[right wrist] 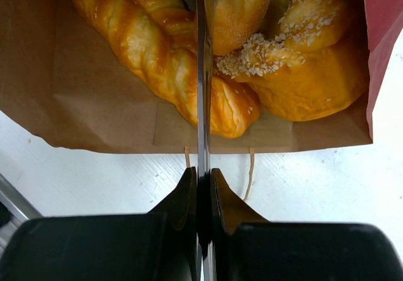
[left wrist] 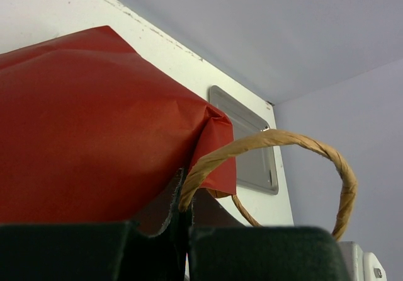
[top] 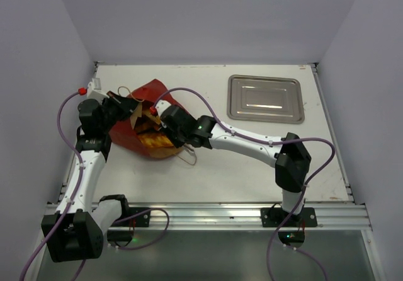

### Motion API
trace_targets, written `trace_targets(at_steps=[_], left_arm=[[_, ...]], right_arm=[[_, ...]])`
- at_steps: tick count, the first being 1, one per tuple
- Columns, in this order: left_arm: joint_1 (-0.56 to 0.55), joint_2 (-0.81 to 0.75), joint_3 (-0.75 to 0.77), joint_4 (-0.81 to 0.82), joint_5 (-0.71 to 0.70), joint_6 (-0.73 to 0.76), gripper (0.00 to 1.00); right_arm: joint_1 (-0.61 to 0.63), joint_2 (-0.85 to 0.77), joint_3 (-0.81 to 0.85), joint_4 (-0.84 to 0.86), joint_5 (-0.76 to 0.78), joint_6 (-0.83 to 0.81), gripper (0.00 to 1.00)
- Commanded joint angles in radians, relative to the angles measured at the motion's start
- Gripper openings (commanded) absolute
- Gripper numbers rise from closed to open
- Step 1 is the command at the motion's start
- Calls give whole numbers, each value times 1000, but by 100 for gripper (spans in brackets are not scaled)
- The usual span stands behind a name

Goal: Take the fake bread out of the paper bag

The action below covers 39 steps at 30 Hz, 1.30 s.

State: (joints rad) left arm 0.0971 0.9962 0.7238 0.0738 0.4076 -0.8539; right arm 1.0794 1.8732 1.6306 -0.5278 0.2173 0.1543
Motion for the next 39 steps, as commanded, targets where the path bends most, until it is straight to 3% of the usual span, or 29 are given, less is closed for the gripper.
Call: trace_targets(at_steps=[1,21,39], left_arm=[[-7,-22,-3,61,-1,-11,0],[-7,1,19,61,-24,1,0],[-5,18,83,41,-44,4,0]], right_arm=[[-13,-52,48,12,-2,4,0],[-81,-204,-3,49,-246,-30,0],[-105,-419,-201,-78,-294,-217,0]])
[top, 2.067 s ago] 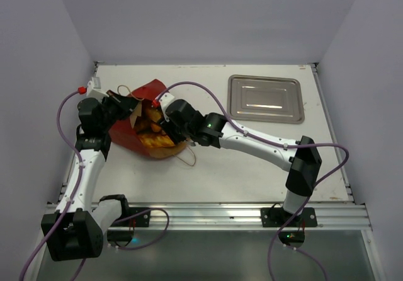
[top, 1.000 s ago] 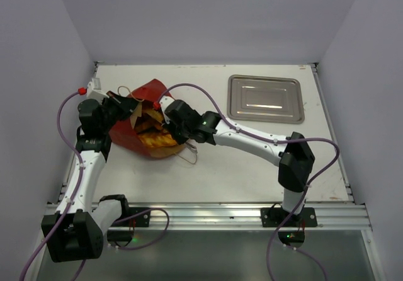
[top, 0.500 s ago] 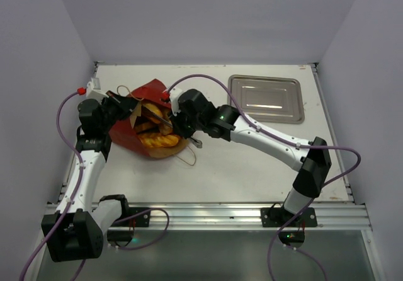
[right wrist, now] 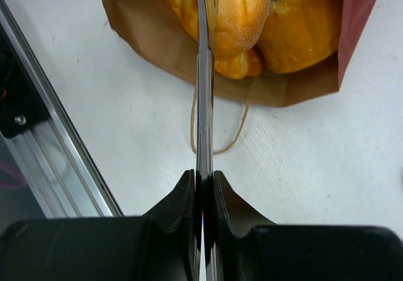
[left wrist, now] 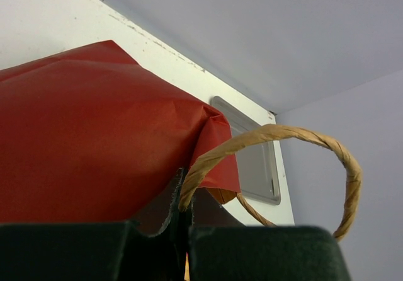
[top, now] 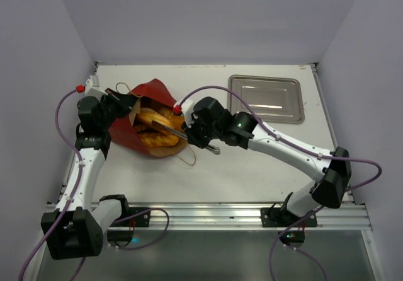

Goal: Take the fake bread out of the paper bag

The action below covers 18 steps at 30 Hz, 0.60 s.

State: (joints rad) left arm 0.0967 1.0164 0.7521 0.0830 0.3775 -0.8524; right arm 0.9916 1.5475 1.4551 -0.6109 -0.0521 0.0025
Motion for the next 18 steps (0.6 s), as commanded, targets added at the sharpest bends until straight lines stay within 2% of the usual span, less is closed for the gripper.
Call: trace_targets(at_steps=[1,9,18], left_arm=[[-5,-2,59,29,-17,6,0],[-5,-4,64,8,-35,12,0],[-5,17,85,-2,-49,9,0]], right_arm=[[-24,-131,-39,0,-28,-90,0],[-99,-323,-153,-53,-100,-174,0],[-183,-561,-243,-194,-227,-302,0]])
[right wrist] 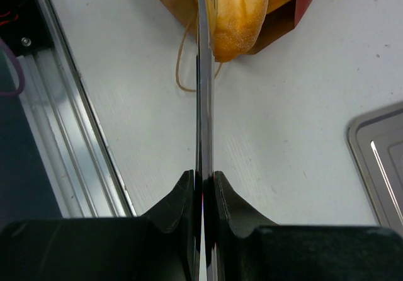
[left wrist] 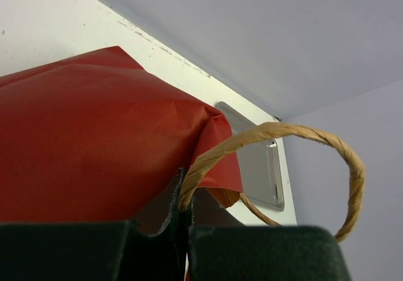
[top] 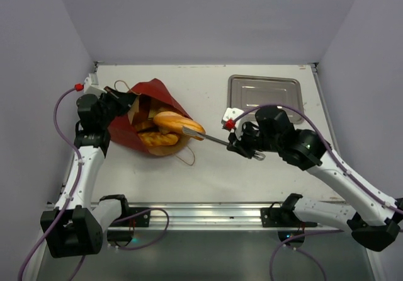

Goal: Take the fake bread out of the paper bag

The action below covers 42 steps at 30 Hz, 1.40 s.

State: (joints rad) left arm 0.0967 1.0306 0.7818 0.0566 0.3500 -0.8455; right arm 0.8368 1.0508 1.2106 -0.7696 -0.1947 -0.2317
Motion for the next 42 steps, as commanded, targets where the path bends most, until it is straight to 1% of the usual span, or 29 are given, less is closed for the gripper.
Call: trace_targets(at_steps=[1,5,7,12,16,22,25,26,28,29,31,32,34,35,37,42], left_arm=[[-5,3,57,22,-23,2,0],[-5,11,76,5,-28,8,0],[-5,11,86,-7,-29,17,0],[-5,2,85,-17,-25,26,0],[-6,-6,74,-15,-10,33,0],[-5,-21,60,-9,18,40,0],[-5,-27,57,0,33,36,0],[-5,-29,57,3,37,33,0],[-5,-29,59,11,50,29,0],[-6,-30,59,12,55,29,0],[-5,-33,62,17,67,34,0],[-6,-35,63,17,69,40,0],[-5,-37,60,20,79,43,0],[-5,-35,57,23,83,45,0],[-5,-37,45,37,93,45,0],[-5,-35,22,69,110,42,0]], right_arm=[[-37,-78,1,-46,-100,-80,0],[-82,-124,18,-88,-190,-100,0],[-94,-144,24,-91,-192,-95,0],[-143,-172,49,-86,-66,-104,0],[-174,-170,70,-82,-22,-107,0],[-240,-140,73,-13,101,-67,0],[-318,-103,64,29,116,-28,0],[-379,-74,57,41,113,-18,0],[-453,-42,23,78,100,3,0],[-532,-26,9,95,86,5,0],[-612,20,-35,157,87,15,0],[-695,35,-46,196,69,18,0],[-777,81,-71,228,49,35,0],[-844,96,-74,252,16,37,0],[-939,132,-91,283,-2,45,0],[-1041,210,-121,389,35,72,0]])
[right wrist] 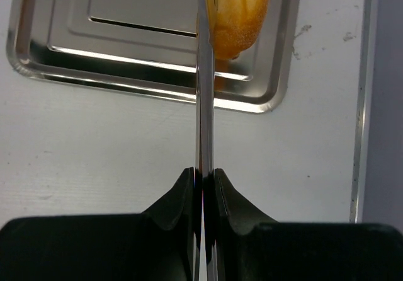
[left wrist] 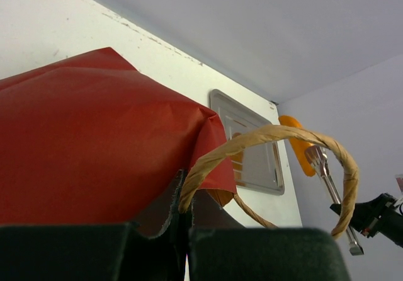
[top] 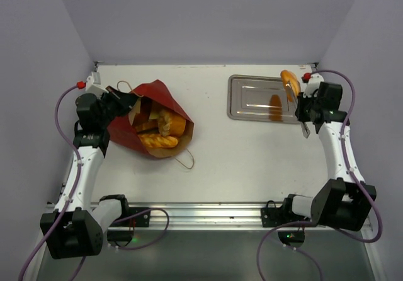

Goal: Take the fake bread out of the paper bag

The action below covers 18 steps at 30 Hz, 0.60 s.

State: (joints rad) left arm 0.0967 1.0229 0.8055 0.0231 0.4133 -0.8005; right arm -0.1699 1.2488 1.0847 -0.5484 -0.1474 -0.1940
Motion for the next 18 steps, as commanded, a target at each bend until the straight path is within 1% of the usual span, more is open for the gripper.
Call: trace_targets(at_steps=[1,3,4,6,9,18], left_arm=[[-5,-26,-3,106,50,-5,0],[-5,-21,-9,112,56,-5,0],[-5,-20,-12,115,59,-3,0],[-3,-21,-15,116,65,-2,0],[-2,-24,-25,118,68,3,0],[0,-38,-46,129,82,3,0]], right_arm=[[-58,52,4,176,0,44,0],[-82,92,4,206,11,65,0],[-100,133,7,211,-3,70,0],[-106,156,-6,232,-35,67,0],[-108,164,-43,286,-66,65,0],[-108,207,-111,311,-44,62,0]])
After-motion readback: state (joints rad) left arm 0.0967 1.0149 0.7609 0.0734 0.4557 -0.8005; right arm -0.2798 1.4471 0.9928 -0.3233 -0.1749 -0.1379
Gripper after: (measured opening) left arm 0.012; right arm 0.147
